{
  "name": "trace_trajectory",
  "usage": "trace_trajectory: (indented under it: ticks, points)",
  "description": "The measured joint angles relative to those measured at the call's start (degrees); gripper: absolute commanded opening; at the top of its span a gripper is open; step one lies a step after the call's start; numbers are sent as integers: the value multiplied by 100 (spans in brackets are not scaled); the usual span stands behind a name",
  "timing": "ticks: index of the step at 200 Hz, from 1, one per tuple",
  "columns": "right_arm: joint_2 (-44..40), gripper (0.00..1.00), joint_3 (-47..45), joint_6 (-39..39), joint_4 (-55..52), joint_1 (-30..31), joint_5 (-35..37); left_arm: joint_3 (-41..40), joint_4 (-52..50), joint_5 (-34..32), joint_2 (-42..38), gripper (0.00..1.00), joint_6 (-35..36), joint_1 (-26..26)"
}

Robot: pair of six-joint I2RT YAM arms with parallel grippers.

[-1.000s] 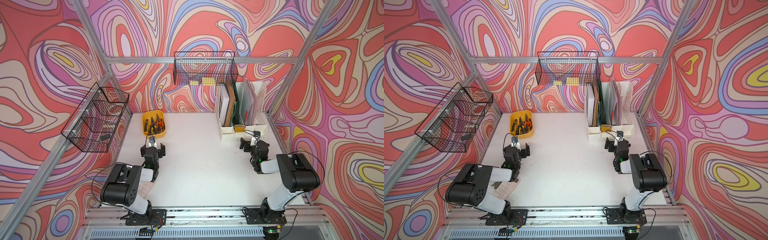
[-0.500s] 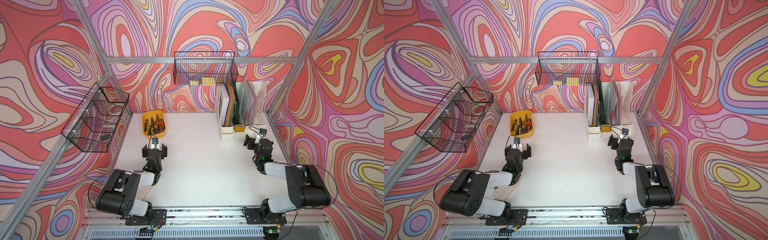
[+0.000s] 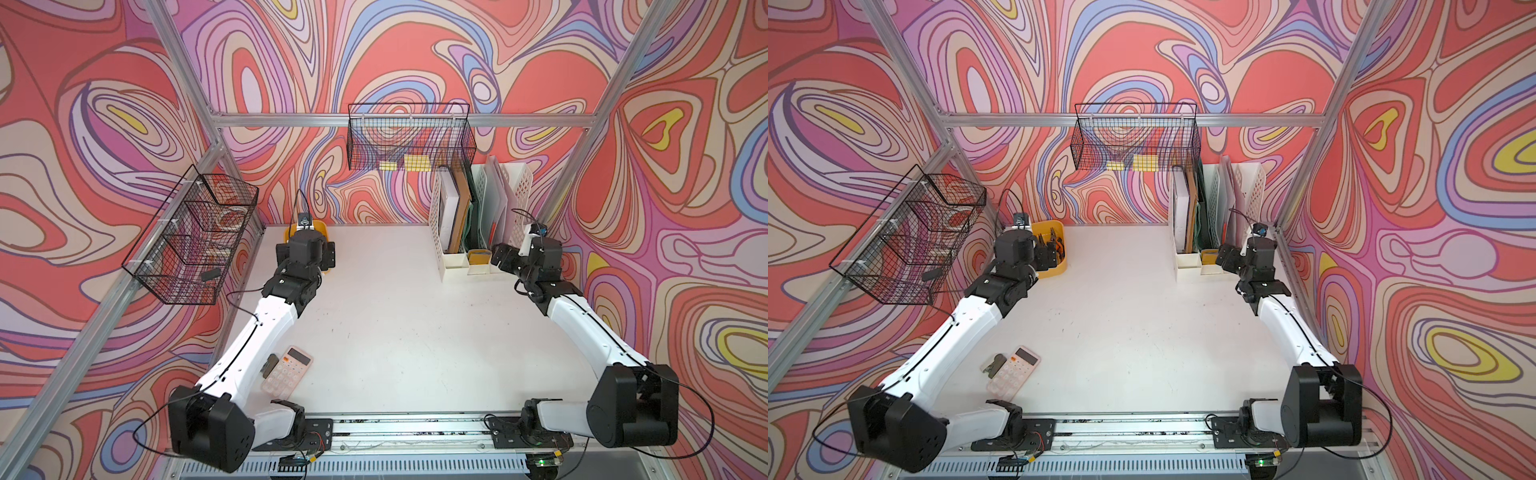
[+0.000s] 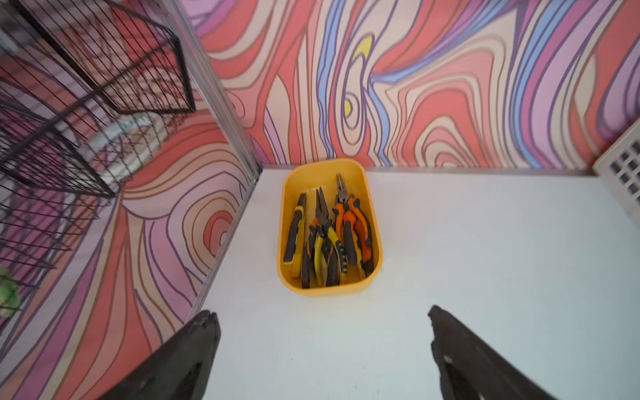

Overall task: Take the pliers out of the storage box
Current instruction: Move the storage box to the center of the board.

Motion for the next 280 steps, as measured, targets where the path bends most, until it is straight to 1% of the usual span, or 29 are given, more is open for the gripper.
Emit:
trace_trajectory:
  ticks: [9,30,56,71,92,107,124,140,160,180,186,230,251,280]
  points:
    - [-55,80,0,9,-140,2,-229,297,-428,31,400,100,-96,17]
    - [-304,78,-2,-52,-376,63,-680,1047,-1141,155,1344,96,-332,114]
    - [-667,76,-2,-280,-597,389,-966,1899,-1700,393,2269,91,-619,345]
    - [-787,74,-2,-424,-726,658,-1001,2201,-1873,535,2579,87,-737,503]
    - [-844,71,-7,-555,-872,1008,-988,2618,-2085,778,2951,85,-802,730]
    - [-866,69,-72,-588,-907,1224,-863,2997,-2223,951,3261,81,-796,859]
    - [-907,68,-205,-590,-933,1416,-706,3521,-2404,1128,3703,80,-756,990]
    - [-929,66,-323,-579,-931,1574,-579,3862,-2518,1244,4026,74,-737,1095]
    - [-922,64,-411,-568,-933,1768,-422,4015,-2610,1340,4238,66,-739,1237]
    - [-859,63,-433,-568,-927,2013,-295,4061,-2686,1290,4304,57,-693,1412]
    - [-824,63,-433,-568,-925,2087,-262,4098,-2708,1263,4323,56,-654,1462]
    - [-612,62,-511,-544,-807,2400,-122,4225,-2695,997,4350,56,-538,1720]
    - [-516,62,-584,-507,-728,2516,-83,4223,-2614,859,4393,62,-520,1788]
    - [-439,62,-662,-476,-627,2754,-13,4223,-2450,798,4483,65,-527,1871]
